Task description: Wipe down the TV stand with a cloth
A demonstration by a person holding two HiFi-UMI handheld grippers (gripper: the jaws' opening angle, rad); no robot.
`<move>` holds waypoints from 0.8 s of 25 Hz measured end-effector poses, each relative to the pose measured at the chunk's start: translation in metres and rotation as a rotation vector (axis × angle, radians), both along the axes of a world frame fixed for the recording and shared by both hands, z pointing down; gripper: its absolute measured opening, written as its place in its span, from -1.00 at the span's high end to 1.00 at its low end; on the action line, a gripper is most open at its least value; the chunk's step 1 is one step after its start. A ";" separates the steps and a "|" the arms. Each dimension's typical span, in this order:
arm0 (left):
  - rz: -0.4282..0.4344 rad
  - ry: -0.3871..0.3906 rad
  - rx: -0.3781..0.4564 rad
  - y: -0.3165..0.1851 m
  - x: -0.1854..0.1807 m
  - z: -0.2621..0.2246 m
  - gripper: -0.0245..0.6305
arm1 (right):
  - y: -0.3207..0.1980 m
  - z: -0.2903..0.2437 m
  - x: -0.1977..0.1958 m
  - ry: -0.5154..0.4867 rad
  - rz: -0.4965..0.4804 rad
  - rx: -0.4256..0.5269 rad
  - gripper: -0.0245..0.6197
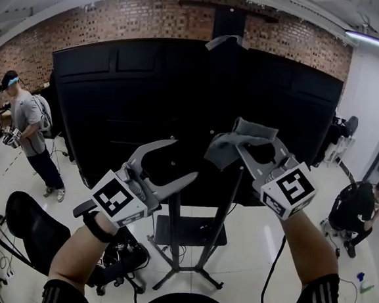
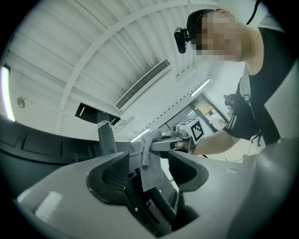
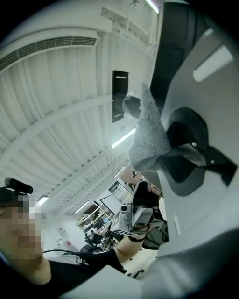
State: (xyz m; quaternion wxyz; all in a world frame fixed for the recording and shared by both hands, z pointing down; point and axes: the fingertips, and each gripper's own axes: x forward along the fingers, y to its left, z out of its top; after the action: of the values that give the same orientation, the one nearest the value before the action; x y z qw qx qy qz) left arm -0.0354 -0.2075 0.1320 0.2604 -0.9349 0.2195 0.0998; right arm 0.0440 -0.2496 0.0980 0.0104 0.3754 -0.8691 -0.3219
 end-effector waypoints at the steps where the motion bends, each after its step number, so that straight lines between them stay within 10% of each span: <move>1: 0.000 0.005 0.007 -0.004 0.001 -0.012 0.05 | -0.005 -0.015 -0.001 0.011 0.007 0.019 0.84; 20: -0.141 0.002 0.167 -0.070 0.017 -0.180 0.05 | -0.100 -0.233 -0.047 0.404 0.394 0.446 0.84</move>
State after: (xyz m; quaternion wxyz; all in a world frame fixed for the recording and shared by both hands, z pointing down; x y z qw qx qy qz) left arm -0.0189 -0.2773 -0.0481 0.3435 -0.8922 0.2757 0.0999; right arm -0.0032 -0.3498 -0.1348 0.1617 0.4575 -0.6687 -0.5633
